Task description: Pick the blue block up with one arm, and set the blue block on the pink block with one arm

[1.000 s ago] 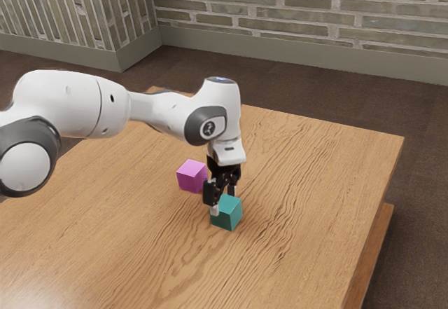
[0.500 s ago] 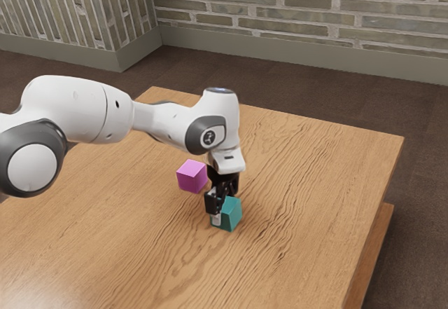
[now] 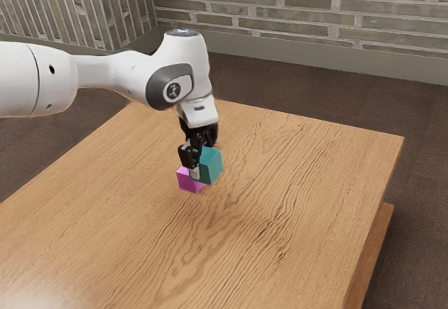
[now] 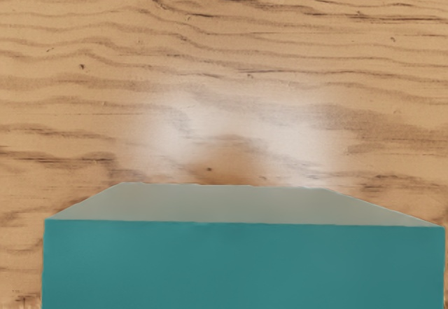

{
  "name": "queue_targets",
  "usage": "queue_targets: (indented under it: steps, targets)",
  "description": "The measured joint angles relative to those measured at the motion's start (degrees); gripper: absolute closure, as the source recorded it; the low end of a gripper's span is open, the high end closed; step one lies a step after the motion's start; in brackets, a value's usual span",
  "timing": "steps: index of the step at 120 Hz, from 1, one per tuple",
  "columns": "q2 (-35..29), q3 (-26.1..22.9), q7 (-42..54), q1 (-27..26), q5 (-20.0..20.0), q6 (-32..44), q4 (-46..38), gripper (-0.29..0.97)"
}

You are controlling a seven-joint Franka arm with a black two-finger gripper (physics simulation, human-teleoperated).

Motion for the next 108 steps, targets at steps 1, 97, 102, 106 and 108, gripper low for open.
queue_targets:
  steps: [1, 97, 102, 106, 108]
  targets:
    - [-0.3, 0.0, 0.1, 0.3, 0.0, -0.1, -0.1, 0.40]
    - [12.7, 0.5, 10.7, 7.5, 2.8, -0.8, 11.5, 0.39]
    - [13.2, 0.5, 11.1, 7.8, 2.8, -0.8, 12.2, 0.39]
    - [13.7, 0.5, 11.4, 7.9, 2.8, -0.8, 12.9, 0.39]
    - [14.1, 0.5, 11.5, 8.0, 2.9, -0.8, 13.2, 0.39]
